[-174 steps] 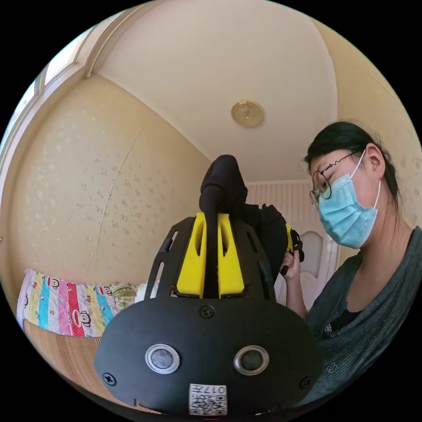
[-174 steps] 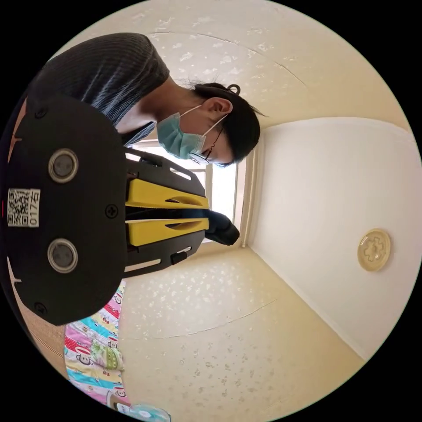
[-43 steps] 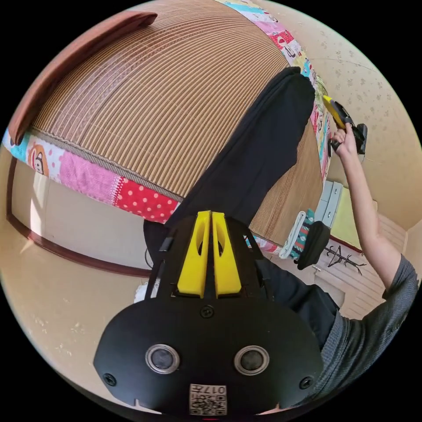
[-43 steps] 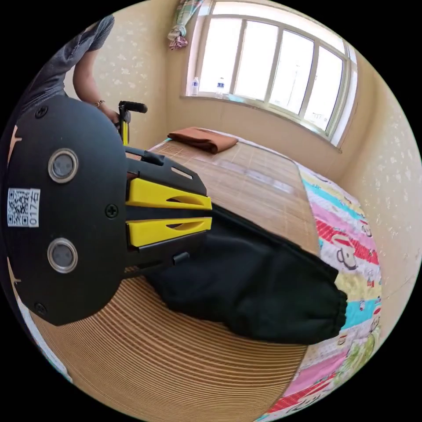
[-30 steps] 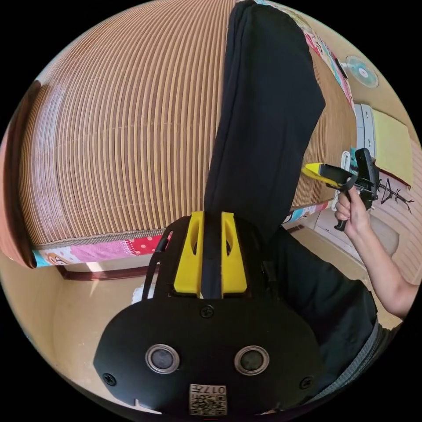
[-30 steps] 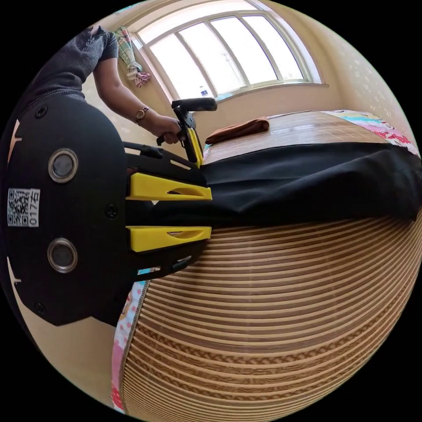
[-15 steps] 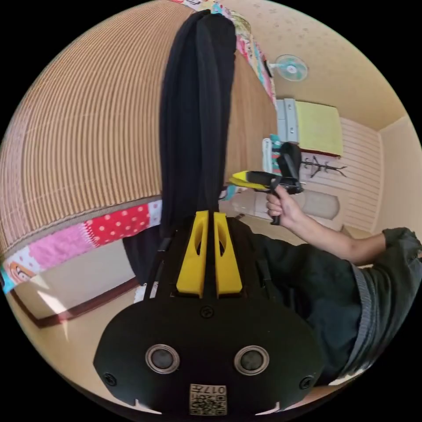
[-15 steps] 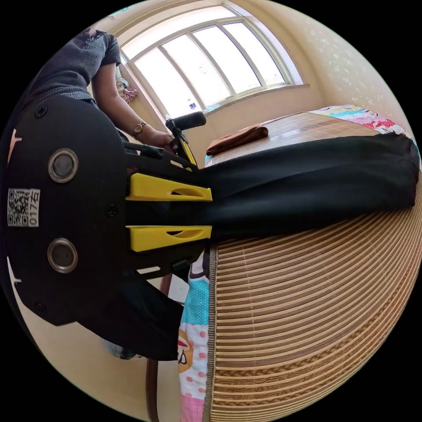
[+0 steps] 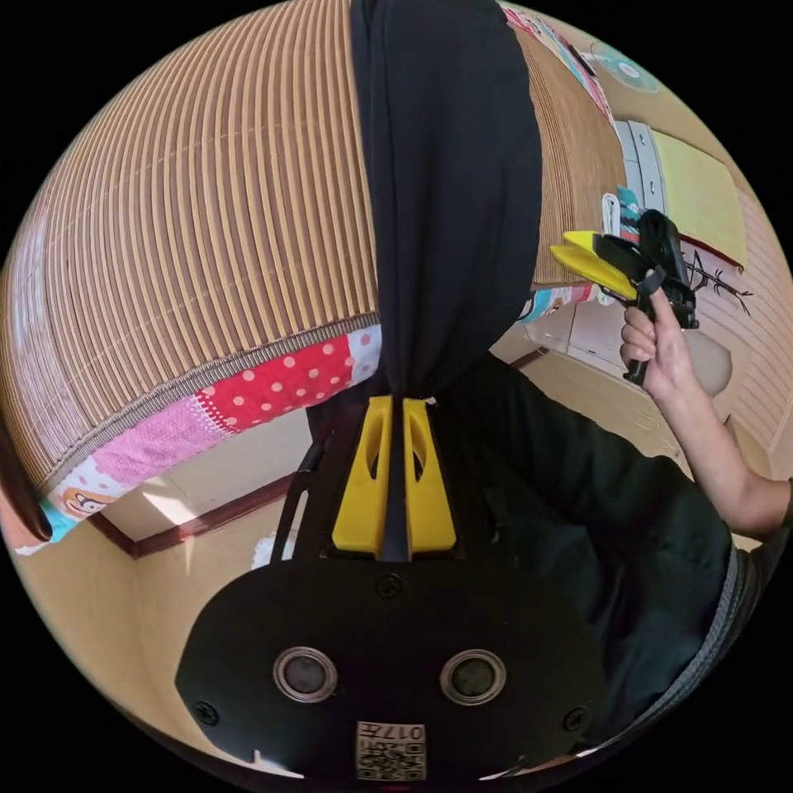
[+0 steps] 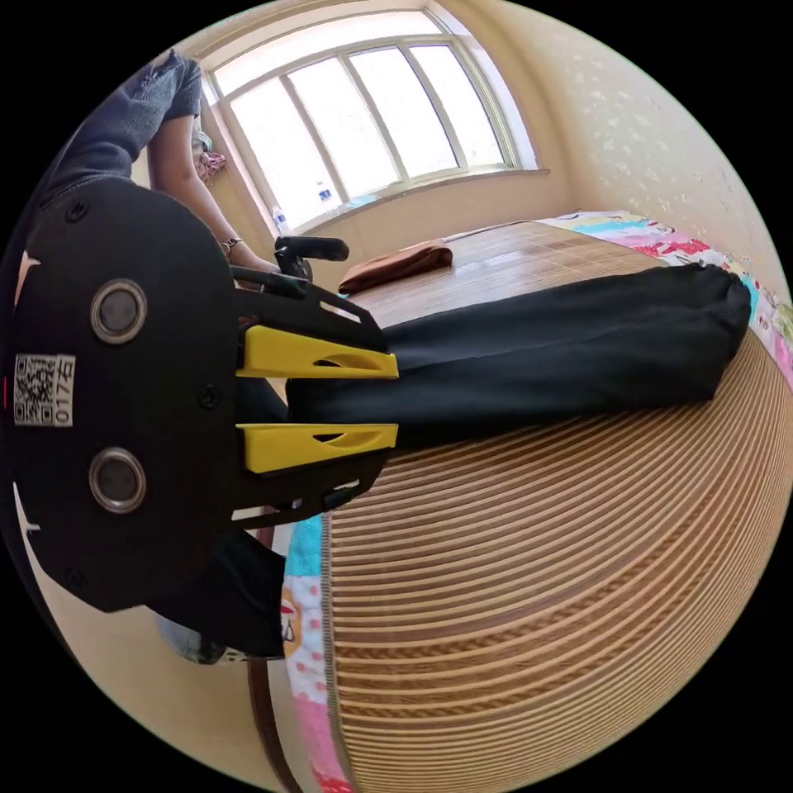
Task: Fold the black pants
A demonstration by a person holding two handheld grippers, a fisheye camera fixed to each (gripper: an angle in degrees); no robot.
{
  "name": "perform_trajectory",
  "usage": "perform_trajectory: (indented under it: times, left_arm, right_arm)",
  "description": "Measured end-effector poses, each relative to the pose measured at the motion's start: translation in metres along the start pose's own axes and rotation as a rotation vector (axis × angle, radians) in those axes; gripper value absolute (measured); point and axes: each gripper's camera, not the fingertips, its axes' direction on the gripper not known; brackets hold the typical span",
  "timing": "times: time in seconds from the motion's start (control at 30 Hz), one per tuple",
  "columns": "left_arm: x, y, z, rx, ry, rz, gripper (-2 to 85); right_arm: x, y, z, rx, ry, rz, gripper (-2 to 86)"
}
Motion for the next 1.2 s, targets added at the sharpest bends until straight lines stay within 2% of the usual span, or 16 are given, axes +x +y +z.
perform_trajectory:
  times: [0.23, 0.33, 0.47, 0.57, 0.8, 0.9, 0.97, 1.1, 1.2]
  left_arm:
    - [0.002, 0.008, 0.003, 0.068, 0.076, -0.062, 0.5]
    - [0.01, 0.014, 0.003, 0.103, 0.081, -0.08, 0.5]
    - [0.02, 0.017, 0.005, 0.137, 0.051, -0.076, 0.4]
    - [0.023, 0.021, 0.007, 0.167, 0.069, -0.095, 0.4]
    - [0.033, 0.055, 0.0, 0.297, 0.249, -0.038, 0.3]
    - [0.028, 0.066, 0.006, 0.317, 0.29, -0.092, 0.3]
    - [0.025, 0.067, 0.013, 0.315, 0.302, -0.122, 0.4]
    - [0.03, 0.065, 0.024, 0.31, 0.31, -0.16, 0.9]
    - [0.041, 0.066, 0.034, 0.321, 0.266, -0.215, 1.6]
  right_arm:
    - [-0.124, -0.171, -0.009, 0.161, 0.117, -0.278, 9.6]
    - [-0.181, -0.256, 0.019, 0.133, 0.2, -0.359, 11.4]
    - [-0.219, -0.33, 0.086, -0.014, 0.296, -0.393, 11.9]
    - [-0.224, -0.329, 0.103, 0.047, 0.477, -0.385, 5.3]
    - [-0.242, -0.266, 0.05, 0.257, 0.314, -0.48, 2.1]
    - [-0.245, -0.277, 0.063, 0.158, 0.339, -0.493, 2.6]
    - [-0.224, -0.294, 0.074, 0.023, 0.27, -0.433, 3.8]
    - [-0.194, -0.262, 0.033, 0.082, 0.049, -0.434, 6.7]
    - [-0.156, -0.199, 0.009, 0.045, 0.102, -0.472, 8.1]
